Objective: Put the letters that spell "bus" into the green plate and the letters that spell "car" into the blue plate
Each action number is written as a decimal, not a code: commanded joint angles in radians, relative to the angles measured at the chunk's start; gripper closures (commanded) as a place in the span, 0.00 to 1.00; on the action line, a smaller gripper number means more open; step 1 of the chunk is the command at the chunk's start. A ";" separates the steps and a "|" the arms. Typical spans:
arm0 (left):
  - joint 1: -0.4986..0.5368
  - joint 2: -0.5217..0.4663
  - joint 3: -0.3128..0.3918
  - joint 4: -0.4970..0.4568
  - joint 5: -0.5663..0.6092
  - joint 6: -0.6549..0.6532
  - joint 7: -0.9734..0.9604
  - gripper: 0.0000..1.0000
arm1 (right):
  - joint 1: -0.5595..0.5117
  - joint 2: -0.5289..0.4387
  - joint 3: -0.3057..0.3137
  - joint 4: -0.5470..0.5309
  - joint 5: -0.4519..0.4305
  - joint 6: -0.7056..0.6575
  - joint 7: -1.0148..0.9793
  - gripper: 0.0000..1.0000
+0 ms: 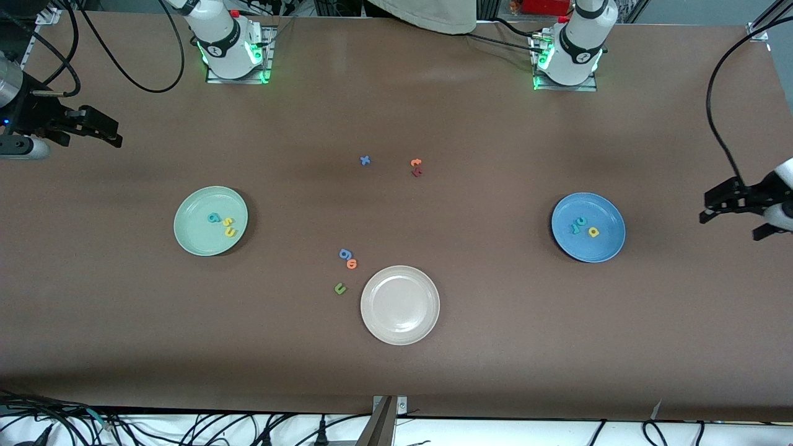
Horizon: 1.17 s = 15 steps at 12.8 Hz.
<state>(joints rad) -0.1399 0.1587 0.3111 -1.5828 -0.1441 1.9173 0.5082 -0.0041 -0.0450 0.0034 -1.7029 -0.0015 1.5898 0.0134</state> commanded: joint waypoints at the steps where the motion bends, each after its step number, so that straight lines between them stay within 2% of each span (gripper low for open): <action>1: 0.008 -0.018 -0.010 0.104 0.037 -0.116 -0.088 0.00 | -0.013 -0.003 0.010 0.003 -0.002 -0.008 0.007 0.00; 3: 0.005 -0.021 -0.015 0.144 0.052 -0.185 -0.175 0.00 | -0.013 -0.003 0.010 0.003 -0.002 -0.008 0.005 0.00; 5: 0.002 -0.047 -0.027 0.145 0.067 -0.234 -0.259 0.00 | -0.013 -0.003 0.010 0.003 -0.002 -0.008 0.007 0.00; 7: 0.008 -0.074 -0.056 0.145 0.067 -0.316 -0.261 0.00 | -0.013 -0.001 0.010 0.003 -0.002 -0.008 0.007 0.00; 11: 0.008 -0.085 -0.085 0.138 0.067 -0.322 -0.261 0.00 | -0.013 -0.001 0.009 0.003 -0.003 -0.008 0.008 0.00; 12: 0.019 -0.091 -0.105 0.133 0.067 -0.322 -0.263 0.00 | -0.013 -0.001 0.007 0.003 -0.003 -0.007 0.008 0.00; 14: 0.142 -0.100 -0.238 0.127 0.067 -0.322 -0.289 0.00 | -0.013 -0.001 0.007 0.003 -0.003 -0.007 0.008 0.00; 15: 0.172 -0.105 -0.259 0.123 0.067 -0.320 -0.324 0.00 | -0.013 -0.001 0.007 0.003 -0.003 -0.007 0.008 0.00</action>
<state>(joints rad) -0.0420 0.0818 0.1201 -1.4447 -0.1039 1.6085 0.2283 -0.0070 -0.0448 0.0034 -1.7029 -0.0015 1.5898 0.0134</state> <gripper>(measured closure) 0.000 0.000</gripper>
